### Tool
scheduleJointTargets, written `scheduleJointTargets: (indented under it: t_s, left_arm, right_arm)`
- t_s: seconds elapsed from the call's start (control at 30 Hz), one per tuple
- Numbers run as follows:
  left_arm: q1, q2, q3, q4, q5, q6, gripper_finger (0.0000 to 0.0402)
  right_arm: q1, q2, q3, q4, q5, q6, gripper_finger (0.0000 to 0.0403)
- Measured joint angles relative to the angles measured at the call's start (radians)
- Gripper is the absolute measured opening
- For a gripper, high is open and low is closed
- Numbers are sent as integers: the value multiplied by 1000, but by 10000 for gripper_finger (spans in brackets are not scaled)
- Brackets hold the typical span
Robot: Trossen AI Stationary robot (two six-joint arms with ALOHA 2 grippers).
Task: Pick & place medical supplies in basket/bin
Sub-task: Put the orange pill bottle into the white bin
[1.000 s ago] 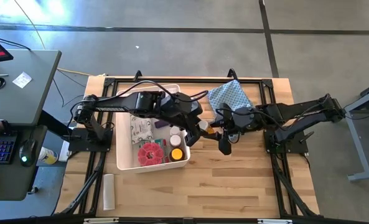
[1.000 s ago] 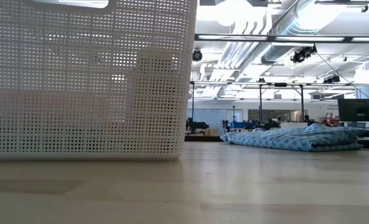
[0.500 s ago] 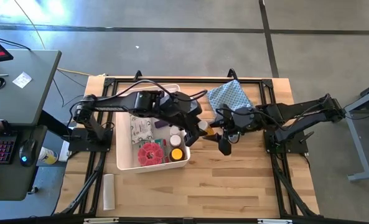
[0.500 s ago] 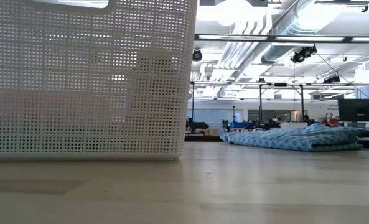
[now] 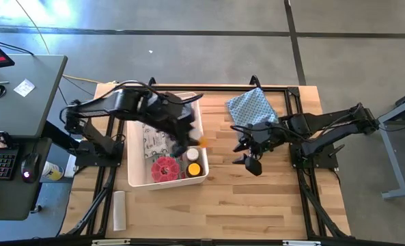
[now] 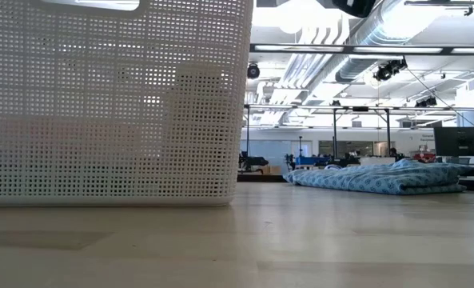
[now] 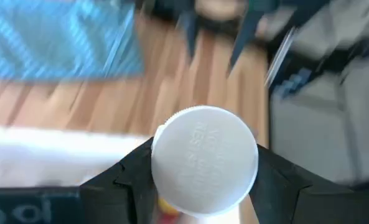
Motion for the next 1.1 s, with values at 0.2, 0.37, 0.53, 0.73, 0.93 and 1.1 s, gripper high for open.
scheduleJointTargets:
  t_s: [0.2,0.37,0.53,0.73,0.93,1.1]
  left_arm:
    - [-1,-36,-2,-220,-42,51,246]
    - [-1,-55,-16,-384,-160,111,237]
    - [1,-99,-181,-321,-213,167,236]
    - [0,-151,-536,-57,-178,220,261]
    - [26,-152,-777,156,-162,241,232]
    - [89,-152,-874,284,-124,241,249]
  right_arm:
    - [0,0,0,-9,5,3,220]
    - [0,0,0,-9,18,4,216]
    - [0,0,0,-8,67,29,217]
    - [0,0,0,-8,81,63,212]
    - [0,0,0,-9,59,93,209]
    - [0,0,0,-9,59,101,208]
